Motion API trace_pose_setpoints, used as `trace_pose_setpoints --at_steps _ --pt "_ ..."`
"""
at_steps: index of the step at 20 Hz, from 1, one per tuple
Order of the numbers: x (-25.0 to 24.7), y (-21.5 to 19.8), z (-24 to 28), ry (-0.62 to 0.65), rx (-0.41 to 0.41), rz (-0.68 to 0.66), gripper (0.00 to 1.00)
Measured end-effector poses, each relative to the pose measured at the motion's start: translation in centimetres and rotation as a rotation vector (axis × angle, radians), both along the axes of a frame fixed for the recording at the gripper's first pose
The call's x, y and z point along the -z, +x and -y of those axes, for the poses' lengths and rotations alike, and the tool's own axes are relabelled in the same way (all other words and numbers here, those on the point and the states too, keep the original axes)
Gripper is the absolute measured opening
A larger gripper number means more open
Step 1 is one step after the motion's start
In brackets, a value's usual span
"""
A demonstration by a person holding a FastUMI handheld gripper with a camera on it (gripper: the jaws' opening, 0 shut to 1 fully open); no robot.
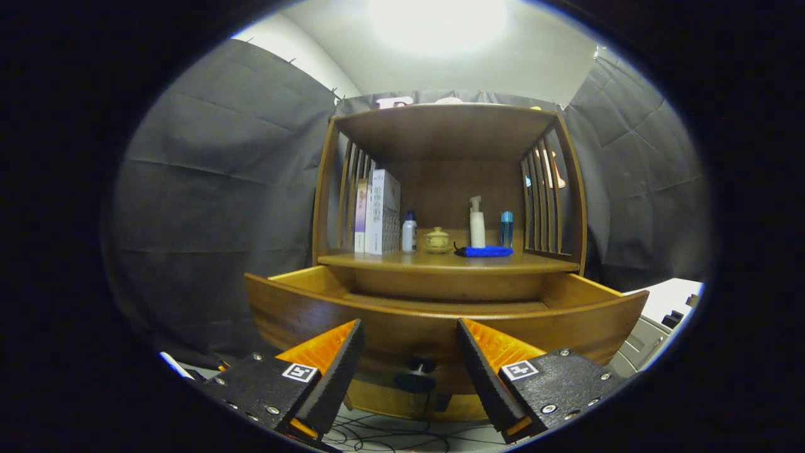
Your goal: Pull open the drawer, take out the items inside it, and place them on the countertop above the cabinet.
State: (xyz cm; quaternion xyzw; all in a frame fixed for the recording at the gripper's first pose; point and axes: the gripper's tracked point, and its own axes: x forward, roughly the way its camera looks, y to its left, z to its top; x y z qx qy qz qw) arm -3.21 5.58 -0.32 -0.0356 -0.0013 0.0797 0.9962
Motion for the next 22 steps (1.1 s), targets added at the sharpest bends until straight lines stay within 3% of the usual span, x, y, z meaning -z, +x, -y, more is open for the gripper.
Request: trace_pose_setpoints --at_steps 12,16,19,22 --pt "-3.2 6.8 -0.1 -0.012 -0.046 -0.150 0.91" --pt "-1.9 10.1 1.2 -0.027 -0.027 -0.295 0.91" --pt "-0.2 11.1 1.1 0.013 -0.056 -0.453 0.91" --pt "0.5 11.9 1.9 0.009 -0.034 -0.520 0.90"
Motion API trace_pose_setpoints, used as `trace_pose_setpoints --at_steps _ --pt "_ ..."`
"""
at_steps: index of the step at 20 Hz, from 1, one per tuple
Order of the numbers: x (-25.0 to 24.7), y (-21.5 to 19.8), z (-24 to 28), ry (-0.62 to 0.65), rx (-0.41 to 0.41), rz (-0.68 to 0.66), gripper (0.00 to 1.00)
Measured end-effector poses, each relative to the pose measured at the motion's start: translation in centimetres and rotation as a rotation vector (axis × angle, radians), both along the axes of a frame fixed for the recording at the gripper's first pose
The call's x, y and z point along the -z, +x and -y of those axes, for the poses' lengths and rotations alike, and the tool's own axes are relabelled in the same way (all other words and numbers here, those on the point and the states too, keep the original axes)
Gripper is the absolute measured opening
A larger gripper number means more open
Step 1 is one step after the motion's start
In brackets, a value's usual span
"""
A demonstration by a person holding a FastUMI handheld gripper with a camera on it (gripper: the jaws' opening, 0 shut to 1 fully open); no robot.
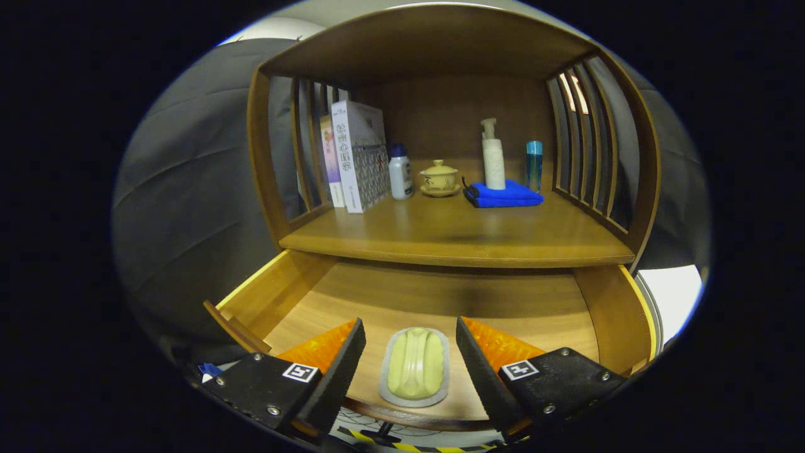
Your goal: Pull open the drawer, take out the items inside it, and place them on the countertop above the cabinet.
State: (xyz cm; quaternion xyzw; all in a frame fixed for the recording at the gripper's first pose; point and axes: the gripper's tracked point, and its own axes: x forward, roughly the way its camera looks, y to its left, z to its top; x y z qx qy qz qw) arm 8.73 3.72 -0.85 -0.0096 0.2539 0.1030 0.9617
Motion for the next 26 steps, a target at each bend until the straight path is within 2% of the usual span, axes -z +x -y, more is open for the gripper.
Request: trace_pose_setpoints --at_steps 5,13,21,22,23,26 --pt "2.3 0.5 -0.7 0.040 -0.013 -0.156 0.85" --pt "6.0 1.3 0.2 -0.023 0.010 -0.285 0.73" --pt "7.3 1.6 0.0 -0.019 0.002 -0.329 0.40" --pt "7.3 1.6 0.0 -0.019 0.003 -0.325 0.30" --pt "7.4 1.7 -0.2 -0.025 -0.008 -0.320 0.26" --pt "6.5 1.8 0.3 -0.076 -0.033 -0.270 0.21"
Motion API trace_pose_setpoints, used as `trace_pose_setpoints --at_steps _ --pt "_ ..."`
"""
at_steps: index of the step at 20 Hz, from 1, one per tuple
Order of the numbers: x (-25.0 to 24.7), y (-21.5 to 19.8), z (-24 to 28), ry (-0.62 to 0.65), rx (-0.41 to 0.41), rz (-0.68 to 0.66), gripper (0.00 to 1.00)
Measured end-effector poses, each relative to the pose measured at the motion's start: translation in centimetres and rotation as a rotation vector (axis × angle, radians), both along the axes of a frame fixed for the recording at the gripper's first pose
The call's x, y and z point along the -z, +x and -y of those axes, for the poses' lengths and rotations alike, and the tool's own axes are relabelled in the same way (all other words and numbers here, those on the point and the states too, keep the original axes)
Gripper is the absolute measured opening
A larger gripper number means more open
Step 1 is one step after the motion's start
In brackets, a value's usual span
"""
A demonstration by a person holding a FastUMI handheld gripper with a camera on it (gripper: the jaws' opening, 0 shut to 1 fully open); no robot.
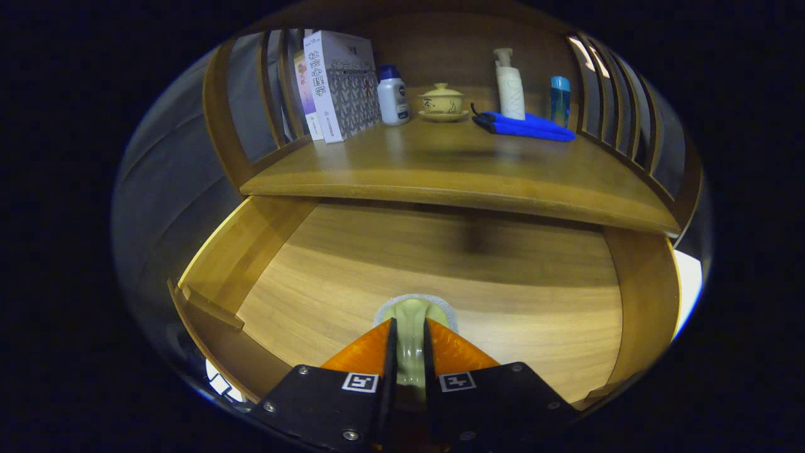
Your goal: Pull open the drawer, take out the items inside it, and place them on the countertop above the cabinet.
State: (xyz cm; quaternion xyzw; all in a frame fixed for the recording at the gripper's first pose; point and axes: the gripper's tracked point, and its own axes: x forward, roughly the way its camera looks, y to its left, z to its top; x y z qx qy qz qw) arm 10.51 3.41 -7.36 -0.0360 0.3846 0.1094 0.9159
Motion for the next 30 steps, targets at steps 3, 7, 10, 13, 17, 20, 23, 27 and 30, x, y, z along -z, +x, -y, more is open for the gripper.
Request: trace_pose_setpoints --at_steps 3,7,10,13,17,20,23,27,30 --pt "-1.6 0.5 -0.1 -0.018 -0.016 0.064 0.21" --pt "-4.6 0.7 -0.4 -0.016 -0.032 0.150 0.21" --pt "-7.0 0.7 -1.1 0.018 -0.041 0.189 0.21" --pt "-9.1 1.0 -1.5 0.037 -0.055 0.222 0.21" --pt "-11.6 1.9 -1.7 0.048 -0.054 0.265 0.21" --pt "-13.3 3.6 -1.4 0.058 -0.024 0.299 0.21" --pt "-14.9 5.5 -1.3 0.093 0.011 0.324 0.21" --pt "-15.6 8.4 -0.7 0.152 0.079 0.327 0.21" --pt "-15.6 10.9 0.1 0.175 0.141 0.323 0.21"
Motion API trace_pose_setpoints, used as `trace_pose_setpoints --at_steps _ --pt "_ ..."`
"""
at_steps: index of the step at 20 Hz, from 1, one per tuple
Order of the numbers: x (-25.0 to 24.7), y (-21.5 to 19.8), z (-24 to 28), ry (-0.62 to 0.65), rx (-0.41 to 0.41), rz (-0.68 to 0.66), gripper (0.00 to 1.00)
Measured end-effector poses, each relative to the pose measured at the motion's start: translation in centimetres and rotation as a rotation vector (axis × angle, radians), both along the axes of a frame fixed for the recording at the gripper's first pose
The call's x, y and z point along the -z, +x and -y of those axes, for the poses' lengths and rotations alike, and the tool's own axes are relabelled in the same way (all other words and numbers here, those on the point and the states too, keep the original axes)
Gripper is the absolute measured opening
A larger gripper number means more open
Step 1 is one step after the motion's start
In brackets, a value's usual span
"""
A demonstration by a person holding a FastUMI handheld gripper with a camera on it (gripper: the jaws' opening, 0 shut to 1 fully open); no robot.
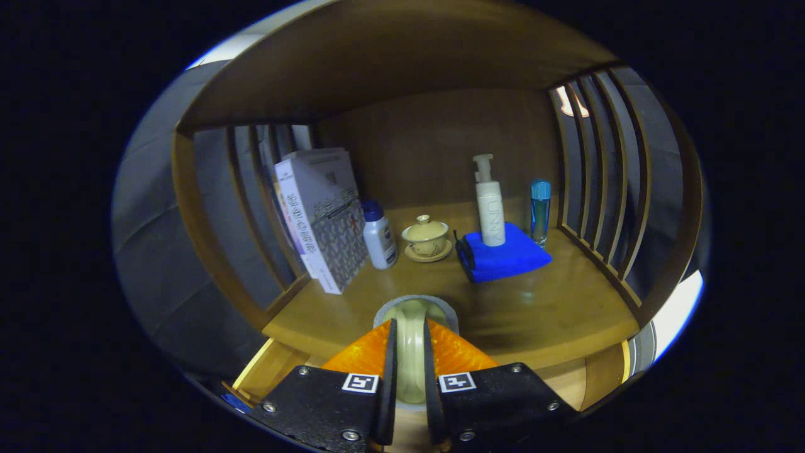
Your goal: Pull open the drawer, take out the items inside it, and place them on the countertop above the cabinet.
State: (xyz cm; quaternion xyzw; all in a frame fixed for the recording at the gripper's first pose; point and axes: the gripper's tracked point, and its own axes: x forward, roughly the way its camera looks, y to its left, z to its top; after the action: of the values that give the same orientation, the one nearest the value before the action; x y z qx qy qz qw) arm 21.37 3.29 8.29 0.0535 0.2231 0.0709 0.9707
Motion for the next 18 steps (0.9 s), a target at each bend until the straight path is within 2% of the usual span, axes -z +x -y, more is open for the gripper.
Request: trace_pose_setpoints --at_steps 4,7,11,13,15,18 --pt "0.3 2.8 1.1 0.047 0.066 0.003 0.21" --pt "0.6 4.5 2.4 0.030 0.126 0.034 0.22" --pt "0.8 5.5 2.8 0.042 0.148 0.035 0.26" --pt "0.4 5.7 3.0 0.037 0.159 0.061 0.34" --pt "0.1 5.7 2.8 0.034 0.157 0.078 0.50" --pt "-0.8 4.7 3.4 -0.046 0.167 0.129 0.94"
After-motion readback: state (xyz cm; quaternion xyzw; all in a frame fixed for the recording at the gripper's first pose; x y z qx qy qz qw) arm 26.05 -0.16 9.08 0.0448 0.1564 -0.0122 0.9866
